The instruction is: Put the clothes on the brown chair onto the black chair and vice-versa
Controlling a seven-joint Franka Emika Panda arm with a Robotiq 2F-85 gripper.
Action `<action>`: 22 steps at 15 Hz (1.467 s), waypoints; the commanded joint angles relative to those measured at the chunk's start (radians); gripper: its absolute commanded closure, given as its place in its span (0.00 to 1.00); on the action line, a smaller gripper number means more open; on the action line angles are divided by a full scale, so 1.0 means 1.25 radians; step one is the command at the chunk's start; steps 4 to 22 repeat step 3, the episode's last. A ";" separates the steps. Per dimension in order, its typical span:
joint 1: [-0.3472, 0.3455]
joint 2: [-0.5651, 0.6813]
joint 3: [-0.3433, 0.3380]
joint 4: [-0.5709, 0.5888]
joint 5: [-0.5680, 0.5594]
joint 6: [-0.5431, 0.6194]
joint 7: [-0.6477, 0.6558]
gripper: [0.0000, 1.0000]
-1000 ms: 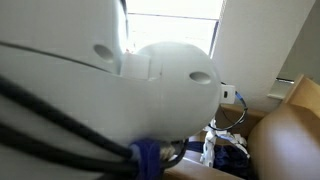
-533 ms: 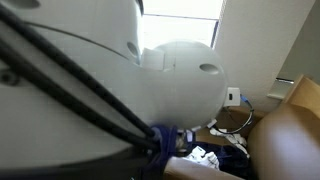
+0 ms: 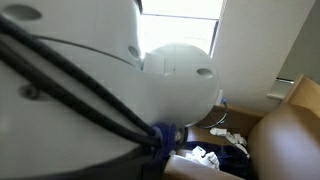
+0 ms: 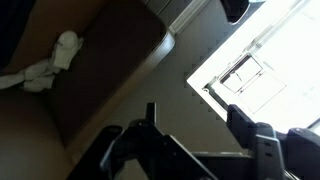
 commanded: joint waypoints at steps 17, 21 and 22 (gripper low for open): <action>-0.001 0.005 0.017 -0.063 0.074 -0.036 -0.010 0.08; -0.001 0.005 0.017 -0.063 0.074 -0.036 -0.010 0.08; -0.001 0.005 0.017 -0.063 0.074 -0.036 -0.010 0.08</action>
